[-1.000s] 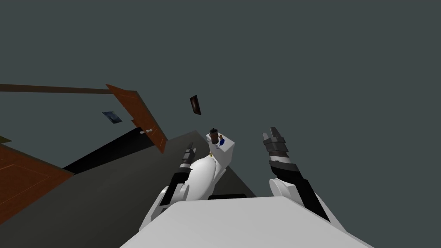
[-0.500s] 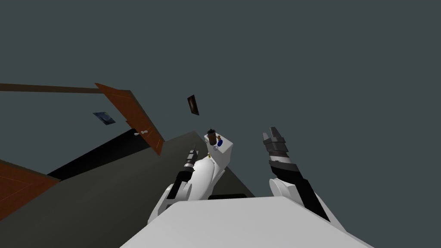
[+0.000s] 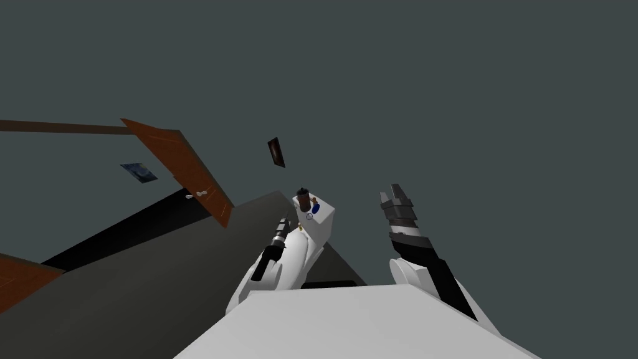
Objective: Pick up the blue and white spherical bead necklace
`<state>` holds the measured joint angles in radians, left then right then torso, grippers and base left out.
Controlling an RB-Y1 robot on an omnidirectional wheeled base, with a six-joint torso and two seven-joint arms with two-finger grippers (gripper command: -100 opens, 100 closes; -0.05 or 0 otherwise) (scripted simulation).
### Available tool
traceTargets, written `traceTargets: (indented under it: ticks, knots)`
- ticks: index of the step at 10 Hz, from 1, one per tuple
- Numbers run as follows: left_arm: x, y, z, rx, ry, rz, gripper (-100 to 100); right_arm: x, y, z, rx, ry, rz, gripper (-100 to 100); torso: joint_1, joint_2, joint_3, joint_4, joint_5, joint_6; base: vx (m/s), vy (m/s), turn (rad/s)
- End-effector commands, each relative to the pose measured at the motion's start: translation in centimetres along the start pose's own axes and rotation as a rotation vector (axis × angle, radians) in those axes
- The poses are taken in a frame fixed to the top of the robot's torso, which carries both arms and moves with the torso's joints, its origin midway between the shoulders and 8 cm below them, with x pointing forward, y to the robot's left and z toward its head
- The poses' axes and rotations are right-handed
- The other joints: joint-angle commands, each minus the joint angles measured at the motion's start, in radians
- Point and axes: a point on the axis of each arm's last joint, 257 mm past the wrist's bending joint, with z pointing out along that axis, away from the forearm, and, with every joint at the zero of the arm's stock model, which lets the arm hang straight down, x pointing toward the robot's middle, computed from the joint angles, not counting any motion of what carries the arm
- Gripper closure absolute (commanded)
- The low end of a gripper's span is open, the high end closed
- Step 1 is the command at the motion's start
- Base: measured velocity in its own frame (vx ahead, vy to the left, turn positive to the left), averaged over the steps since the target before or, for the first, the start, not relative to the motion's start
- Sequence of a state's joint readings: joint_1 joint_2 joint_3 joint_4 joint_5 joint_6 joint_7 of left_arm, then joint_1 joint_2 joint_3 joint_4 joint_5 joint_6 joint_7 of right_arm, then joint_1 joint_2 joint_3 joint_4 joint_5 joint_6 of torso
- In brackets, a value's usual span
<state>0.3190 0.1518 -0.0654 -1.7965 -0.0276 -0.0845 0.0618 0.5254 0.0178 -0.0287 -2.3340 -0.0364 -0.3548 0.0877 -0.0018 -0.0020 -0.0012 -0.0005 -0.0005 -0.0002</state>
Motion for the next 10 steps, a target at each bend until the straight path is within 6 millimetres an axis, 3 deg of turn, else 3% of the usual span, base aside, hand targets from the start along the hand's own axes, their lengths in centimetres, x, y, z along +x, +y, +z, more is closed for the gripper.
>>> traceTargets:
  ticks: [1, 8, 10]
  knots:
    - [0.5, 1.6, 0.2, -0.044, 0.008, 0.0, -100, 0.0, 0.0, 0.0, 0.0, 0.0, 0.0, 0, 0.0, 0.0, 0.0, 0.0, 0.0, 0.0, 0.04, -0.022, -0.056]
    - [3.9, 8.0, 1.0, -0.219, 0.048, -0.018, -100, 0.0, 0.0, 0.0, 0.0, 0.0, 0.0, 0, -0.001, 0.0, 0.0, 0.0, 0.0, 0.0, 0.037, -0.027, -0.053]
    - [5.9, 9.8, 1.1, -0.276, 0.062, -0.045, -100, 0.0, 0.0, 0.0, 0.0, 0.0, 0.0, 0, 0.0, -0.001, -0.001, 0.0, 0.0, 0.0, 0.049, -0.02, -0.062]
